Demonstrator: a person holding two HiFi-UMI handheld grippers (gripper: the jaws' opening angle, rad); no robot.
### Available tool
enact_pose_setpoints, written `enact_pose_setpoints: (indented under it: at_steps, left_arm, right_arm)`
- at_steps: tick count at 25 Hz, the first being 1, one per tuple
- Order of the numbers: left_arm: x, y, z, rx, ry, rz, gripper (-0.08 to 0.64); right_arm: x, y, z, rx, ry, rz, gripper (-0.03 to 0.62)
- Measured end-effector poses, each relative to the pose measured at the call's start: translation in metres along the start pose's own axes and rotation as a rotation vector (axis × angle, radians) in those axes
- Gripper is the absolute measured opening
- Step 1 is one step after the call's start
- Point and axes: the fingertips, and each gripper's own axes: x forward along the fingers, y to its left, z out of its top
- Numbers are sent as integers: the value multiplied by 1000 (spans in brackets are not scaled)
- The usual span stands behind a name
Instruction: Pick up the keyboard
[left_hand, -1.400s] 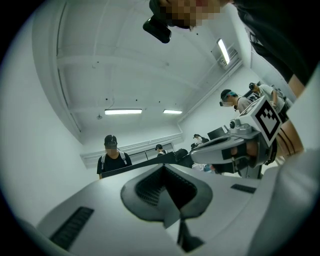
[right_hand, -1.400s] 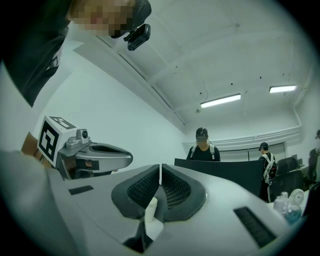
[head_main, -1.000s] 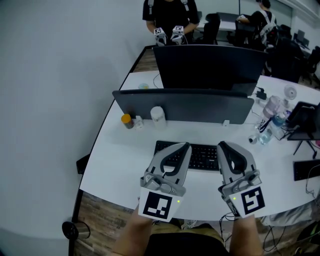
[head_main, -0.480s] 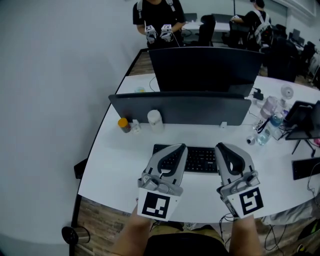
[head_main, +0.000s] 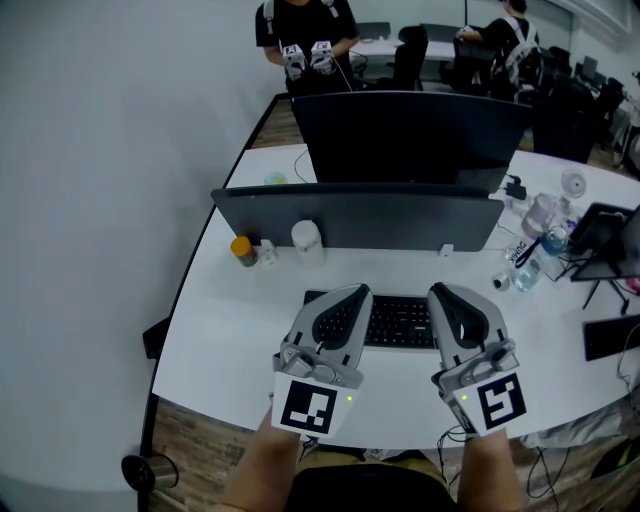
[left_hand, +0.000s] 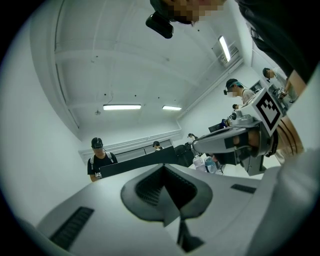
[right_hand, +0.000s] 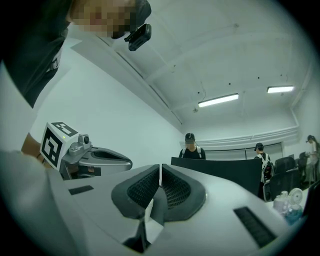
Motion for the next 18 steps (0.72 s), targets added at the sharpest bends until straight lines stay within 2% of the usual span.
enact_pose_setpoints:
  at_steps: [11, 16, 18]
  left_arm:
    - [9, 22, -27, -17, 33, 12, 8]
    - [8, 29, -46, -25, 57, 20, 9]
    - [8, 30, -55, -37, 70, 19, 53]
  right_arm:
    - [21, -10, -23, -10, 50, -35, 38]
    - [27, -11, -38, 10, 68, -23, 38]
    - [26, -13, -49, 2, 100, -16, 39]
